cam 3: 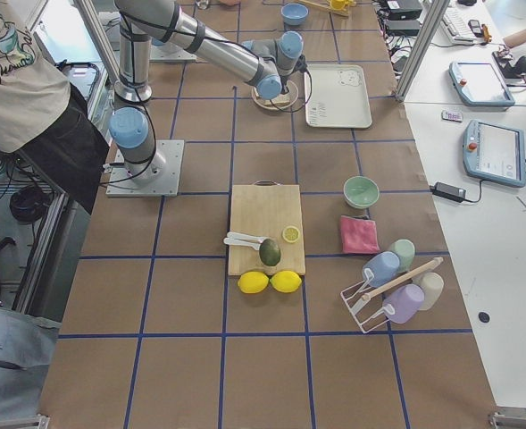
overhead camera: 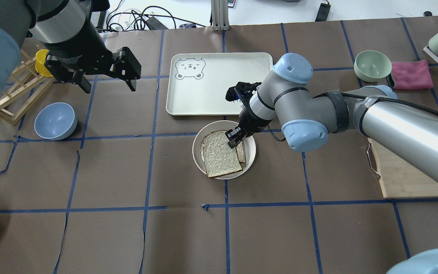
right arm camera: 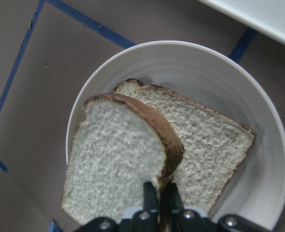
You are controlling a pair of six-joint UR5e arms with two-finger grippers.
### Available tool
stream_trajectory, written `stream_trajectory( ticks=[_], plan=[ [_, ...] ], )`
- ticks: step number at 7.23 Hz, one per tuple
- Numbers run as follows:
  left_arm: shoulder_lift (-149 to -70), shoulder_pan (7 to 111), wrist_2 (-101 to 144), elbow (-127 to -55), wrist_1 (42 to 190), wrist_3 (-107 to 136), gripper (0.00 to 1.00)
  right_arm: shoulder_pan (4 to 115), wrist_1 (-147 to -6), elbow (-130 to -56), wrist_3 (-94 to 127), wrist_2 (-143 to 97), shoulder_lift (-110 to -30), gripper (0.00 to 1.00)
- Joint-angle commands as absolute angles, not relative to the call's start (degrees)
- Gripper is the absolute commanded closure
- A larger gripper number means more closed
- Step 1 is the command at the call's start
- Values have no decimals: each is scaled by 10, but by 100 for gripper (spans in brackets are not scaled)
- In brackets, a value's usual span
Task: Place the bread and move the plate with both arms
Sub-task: 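Lower the bread onto the egg on the plate and release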
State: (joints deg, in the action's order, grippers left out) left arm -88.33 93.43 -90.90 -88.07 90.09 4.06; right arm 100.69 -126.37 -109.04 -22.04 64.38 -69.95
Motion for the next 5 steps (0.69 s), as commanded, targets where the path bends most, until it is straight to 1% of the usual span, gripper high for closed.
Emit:
stream_trajectory(
  ticks=[1,3,4,5],
  plan=[
    [-883,934,-909,-881,901,40,0,1006,-1269,-1092,-221,642,-697,68],
    [-883,934,-910,-881,901,40,0,1006,-1270,-1086,-219,643,-700,8],
    [-883,934,-910,-881,901,40,0,1006,-1268,-1076,-219,653,-702,0],
    [-883,934,-910,-880,901,40,0,1005,-1256,-1035,-213,663,-703,0]
  ],
)
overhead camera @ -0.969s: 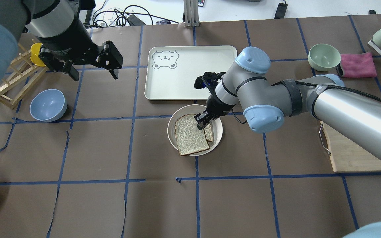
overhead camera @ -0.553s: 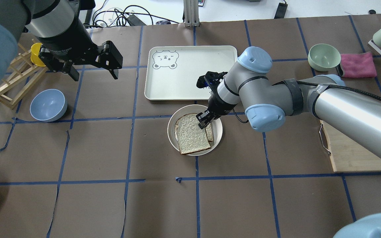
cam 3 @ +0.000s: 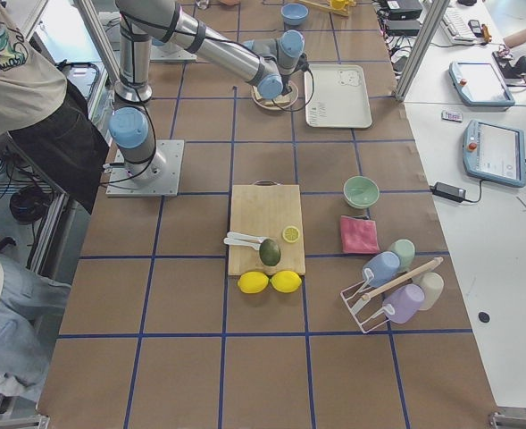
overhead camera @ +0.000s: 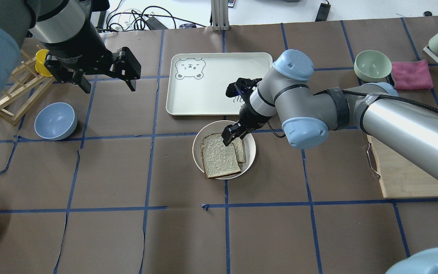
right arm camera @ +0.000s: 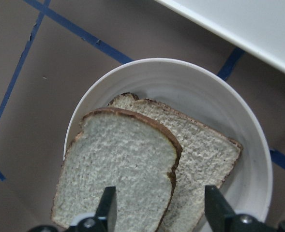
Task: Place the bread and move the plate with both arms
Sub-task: 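Raise the right gripper away while the left gripper reaches toward the plate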
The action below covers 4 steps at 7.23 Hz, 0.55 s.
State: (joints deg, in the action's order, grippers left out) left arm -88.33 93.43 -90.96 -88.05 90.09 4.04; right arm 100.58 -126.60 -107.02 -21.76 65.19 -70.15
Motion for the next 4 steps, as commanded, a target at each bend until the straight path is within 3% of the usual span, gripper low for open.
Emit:
stream_trajectory(
  ticks=[1,4],
  plan=[
    [-883,934,-909,-881,901,40,0,1005,-1183,-974,-208,704,-703,0],
    [-891,933,-879,-881,896,47,0,1005,-935,-748,-185,789,-698,0]
  ],
)
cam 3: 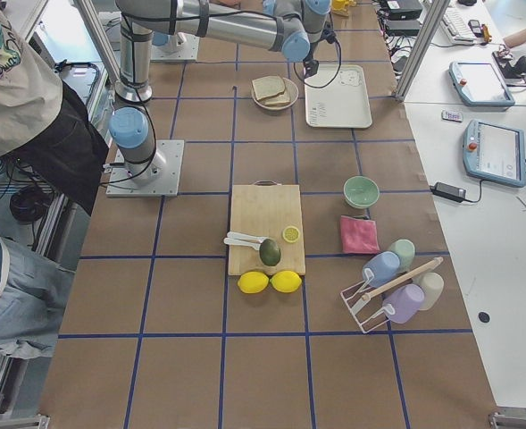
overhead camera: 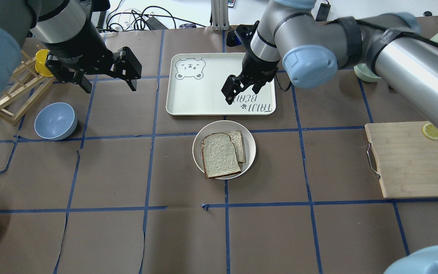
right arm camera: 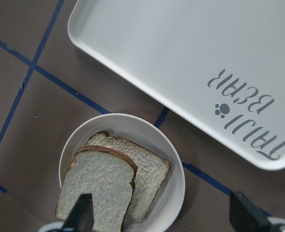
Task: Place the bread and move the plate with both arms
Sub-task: 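Raise the right gripper away while the left gripper reaches toward the plate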
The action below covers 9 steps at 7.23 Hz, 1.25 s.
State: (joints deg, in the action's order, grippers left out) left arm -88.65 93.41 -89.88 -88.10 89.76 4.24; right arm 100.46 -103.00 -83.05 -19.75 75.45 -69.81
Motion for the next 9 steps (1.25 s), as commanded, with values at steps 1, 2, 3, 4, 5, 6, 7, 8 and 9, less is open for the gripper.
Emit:
stream_trajectory(
  ticks=[1,2,3,4,5,6,7,8,9],
  plan=[
    [-904,934,-859,-882,895,51,0,1000,-890,-721,-183,809,-712,0],
    [-926,934,-853,-896,892,58,0,984,-856,-721,-166,865,-766,0],
    [-939,933,-816,-939,853,65,0,950,-824,-728,-147,877,-801,0],
    [-953,934,-804,-998,785,67,0,931,-797,-734,-143,875,-824,0],
    [-969,935,-802,-1054,708,69,0,930,-795,-752,-142,875,-852,0],
    [-995,935,-769,-1104,628,69,0,920,-803,-790,-142,882,-866,0],
    [-1018,936,-746,-1134,590,69,0,906,-809,-803,-138,880,-874,0],
    [-1045,939,-744,-1143,567,70,4,898,-835,-809,-126,876,-874,0],
    [-1067,940,-724,-1144,559,69,9,897,-859,-816,-124,874,-875,0]
  ],
)
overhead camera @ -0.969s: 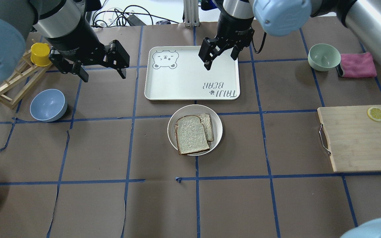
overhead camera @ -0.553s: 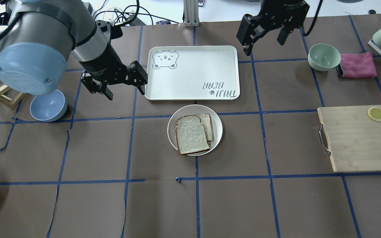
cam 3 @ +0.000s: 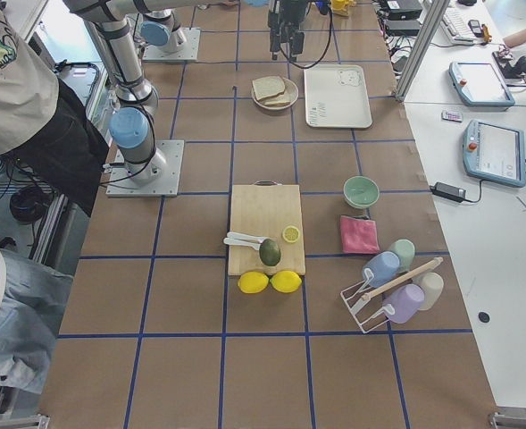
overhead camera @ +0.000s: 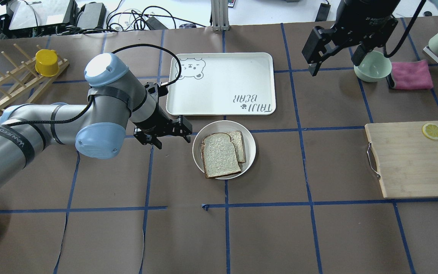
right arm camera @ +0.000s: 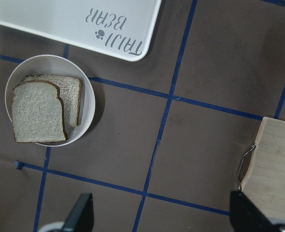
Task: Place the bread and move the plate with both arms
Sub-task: 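Lower the left gripper and grip the white plate's rim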
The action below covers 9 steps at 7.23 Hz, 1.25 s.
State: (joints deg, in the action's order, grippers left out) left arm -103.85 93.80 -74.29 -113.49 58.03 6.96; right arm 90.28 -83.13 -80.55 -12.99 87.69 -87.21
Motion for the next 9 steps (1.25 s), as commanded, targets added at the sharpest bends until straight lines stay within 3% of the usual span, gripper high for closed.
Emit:
stream_trajectory(
  ticks=[1,3,4,9],
  plan=[
    [-1081,946,-721,-1146,556,71,13,899,-861,-819,-119,873,-877,0],
    [-1099,975,-722,-1149,527,86,21,897,-861,-821,-116,874,-882,0],
    [-1104,974,-722,-1148,526,86,36,899,-861,-821,-116,874,-883,0],
    [-1107,971,-722,-1143,525,80,90,896,-863,-822,-119,875,-882,0]
  ],
)
